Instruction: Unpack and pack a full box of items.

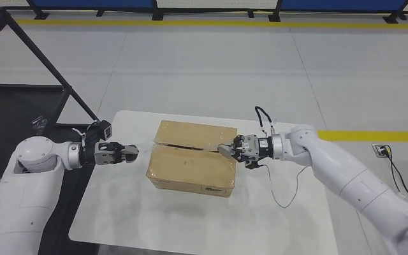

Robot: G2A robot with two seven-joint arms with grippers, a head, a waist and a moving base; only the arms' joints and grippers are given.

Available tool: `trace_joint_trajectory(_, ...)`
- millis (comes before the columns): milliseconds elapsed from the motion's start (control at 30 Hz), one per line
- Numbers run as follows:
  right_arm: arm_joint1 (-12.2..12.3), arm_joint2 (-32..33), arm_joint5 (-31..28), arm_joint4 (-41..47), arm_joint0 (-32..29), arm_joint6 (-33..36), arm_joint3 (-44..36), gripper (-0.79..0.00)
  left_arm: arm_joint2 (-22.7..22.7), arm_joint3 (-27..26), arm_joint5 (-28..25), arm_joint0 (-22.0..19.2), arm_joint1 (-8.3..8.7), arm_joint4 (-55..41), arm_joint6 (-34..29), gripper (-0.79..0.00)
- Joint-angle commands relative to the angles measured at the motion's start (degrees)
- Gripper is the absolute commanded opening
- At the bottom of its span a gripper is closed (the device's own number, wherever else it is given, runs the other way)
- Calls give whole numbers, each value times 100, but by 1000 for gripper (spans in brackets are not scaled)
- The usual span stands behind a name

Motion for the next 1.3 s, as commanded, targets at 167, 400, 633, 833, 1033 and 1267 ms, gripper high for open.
trace_joint_trajectory(167, -59, -107, 14, 1580, -89, -996, -6, -785, 104, -279, 75, 189, 132, -542, 10, -785)
trace_joint_trajectory(400, -4, -7, 14, 2826, -98, -1761, 89, -785, 301, -306, 39, 191, 263, -995, 10, -785)
trace_joint_trajectory(633, 53, 196, 14, 3440, -236, -2482, 246, -785, 516, -93, 8, 29, 362, -1283, 10, -785)
trace_joint_trajectory(833, 44, 339, -151, 3724, -358, -3066, 337, -785, 728, 222, 43, -198, 373, -1304, 10, -785)
trace_joint_trajectory(1033, 5, 567, -353, 3724, -534, -3463, 317, -785, 1006, 310, 138, -372, 323, -1041, 213, -785)
trace_joint_trajectory(1267, -78, 880, -418, 3724, -693, -3919, 296, -785, 1231, 352, 204, -467, 278, -909, 345, -785)
